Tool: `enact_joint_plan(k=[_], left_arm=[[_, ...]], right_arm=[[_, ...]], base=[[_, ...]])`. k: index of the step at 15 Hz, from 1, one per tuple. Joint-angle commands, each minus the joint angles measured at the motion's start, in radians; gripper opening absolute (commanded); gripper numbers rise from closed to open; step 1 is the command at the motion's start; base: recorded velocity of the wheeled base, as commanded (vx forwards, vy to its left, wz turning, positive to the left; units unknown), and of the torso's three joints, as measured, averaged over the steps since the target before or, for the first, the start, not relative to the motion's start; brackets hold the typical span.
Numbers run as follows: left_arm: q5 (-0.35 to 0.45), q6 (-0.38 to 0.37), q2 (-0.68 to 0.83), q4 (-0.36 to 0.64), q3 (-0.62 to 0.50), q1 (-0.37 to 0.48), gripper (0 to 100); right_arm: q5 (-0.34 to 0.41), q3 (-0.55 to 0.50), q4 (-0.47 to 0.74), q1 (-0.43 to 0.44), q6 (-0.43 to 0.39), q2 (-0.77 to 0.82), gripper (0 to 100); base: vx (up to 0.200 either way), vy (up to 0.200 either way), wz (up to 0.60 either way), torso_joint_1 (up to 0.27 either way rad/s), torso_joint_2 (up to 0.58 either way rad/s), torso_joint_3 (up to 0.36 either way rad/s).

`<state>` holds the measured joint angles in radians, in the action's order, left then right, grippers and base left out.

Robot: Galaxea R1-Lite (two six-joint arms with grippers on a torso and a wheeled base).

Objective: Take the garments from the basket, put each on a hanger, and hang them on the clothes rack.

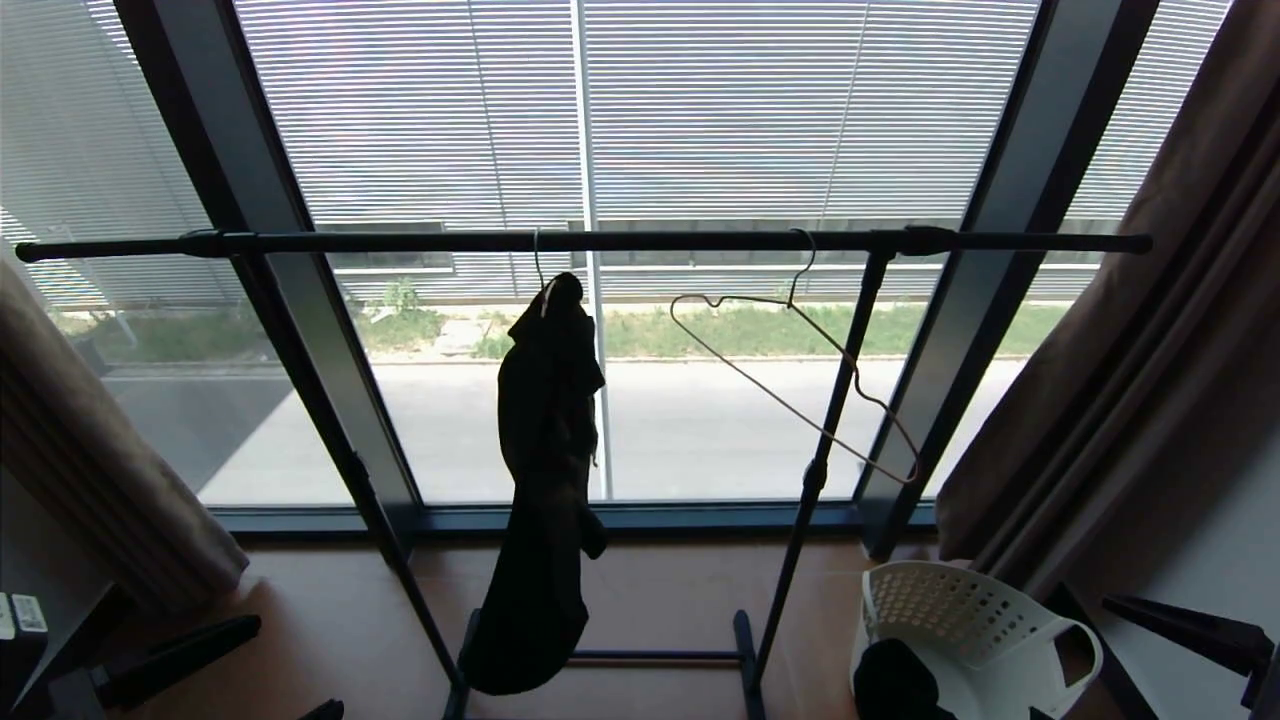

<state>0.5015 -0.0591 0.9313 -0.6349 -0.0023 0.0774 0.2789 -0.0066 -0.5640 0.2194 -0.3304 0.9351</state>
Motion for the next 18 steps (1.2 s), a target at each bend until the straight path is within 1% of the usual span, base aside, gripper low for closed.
enact_joint_plan(k=[1,2,3,4,5,7,8,10,11,12,13,14,15,16,17,18], left_arm=[[-0.004,0.01,-0.163,0.066,0.002,-0.011,100],[-0.004,0.015,-0.203,0.093,0.002,-0.018,100],[-0.004,0.013,-0.282,0.175,0.002,-0.021,100],[-0.006,0.004,-0.342,0.244,0.002,-0.024,100],[-0.017,-0.007,-0.393,0.296,0.002,-0.03,100],[-0.09,-0.021,-0.431,0.38,0.002,-0.044,100],[-0.103,-0.022,-0.477,0.428,0.002,-0.044,100],[-0.107,-0.048,-0.563,0.5,0.002,-0.048,100],[-0.129,-0.07,-0.603,0.538,0.002,-0.061,100],[-0.172,-0.077,-0.69,0.618,0.002,-0.077,100],[-0.202,-0.079,-0.718,0.627,0.002,-0.088,100],[-0.258,-0.08,-0.755,0.635,0.002,-0.113,100],[-0.302,-0.08,-0.799,0.656,-0.001,-0.133,100],[-0.33,-0.071,-0.845,0.678,-0.004,-0.136,100],[-0.345,-0.064,-0.845,0.678,-0.004,-0.136,100],[-0.357,-0.037,-0.847,0.679,-0.004,-0.134,100]], right_arm=[[-0.05,0.007,0.349,-0.026,-0.027,-0.41,100],[-0.112,0.007,0.392,-0.028,-0.027,-0.423,100],[-0.205,0.007,0.455,-0.028,-0.024,-0.44,100],[-0.238,0.007,0.472,-0.026,-0.015,-0.457,100],[-0.241,0.007,0.472,-0.026,0.01,-0.467,100],[-0.242,0.007,0.474,-0.025,0.059,-0.475,100],[-0.245,0.007,0.474,-0.025,0.074,-0.476,100],[-0.28,0.007,0.478,-0.025,0.103,-0.501,100],[-0.305,0.007,0.48,-0.025,0.113,-0.509,100],[-0.349,0.007,0.481,-0.025,0.136,-0.536,100],[-0.374,0.007,0.481,-0.025,0.146,-0.555,100],[-0.408,0.007,0.483,-0.026,0.148,-0.579,100],[-0.449,0.007,0.484,-0.029,0.149,-0.618,100],[-0.484,0.007,0.49,-0.029,0.16,-0.671,100],[-0.489,0.007,0.492,-0.029,0.174,-0.699,100],[-0.489,0.007,0.493,-0.029,0.195,-0.789,100]], base=[[0.0,0.0,0.0,0.0,0.0,0.0],[0.0,0.0,0.0,0.0,0.0,0.0],[0.0,0.0,0.0,0.0,0.0,0.0],[0.0,0.0,0.0,0.0,0.0,0.0],[0.0,0.0,0.0,0.0,0.0,0.0],[0.0,0.0,0.0,0.0,0.0,0.0],[0.0,0.0,0.0,0.0,0.0,0.0],[0.0,0.0,0.0,0.0,0.0,0.0],[0.0,0.0,0.0,0.0,0.0,0.0],[0.0,0.0,0.0,0.0,0.0,0.0],[0.0,0.0,0.0,0.0,0.0,0.0],[0.0,0.0,0.0,0.0,0.0,0.0],[0.0,0.0,0.0,0.0,0.0,0.0],[0.0,0.0,0.0,0.0,0.0,0.0],[0.0,0.0,0.0,0.0,0.0,0.0],[0.0,0.0,0.0,0.0,0.0,0.0]])
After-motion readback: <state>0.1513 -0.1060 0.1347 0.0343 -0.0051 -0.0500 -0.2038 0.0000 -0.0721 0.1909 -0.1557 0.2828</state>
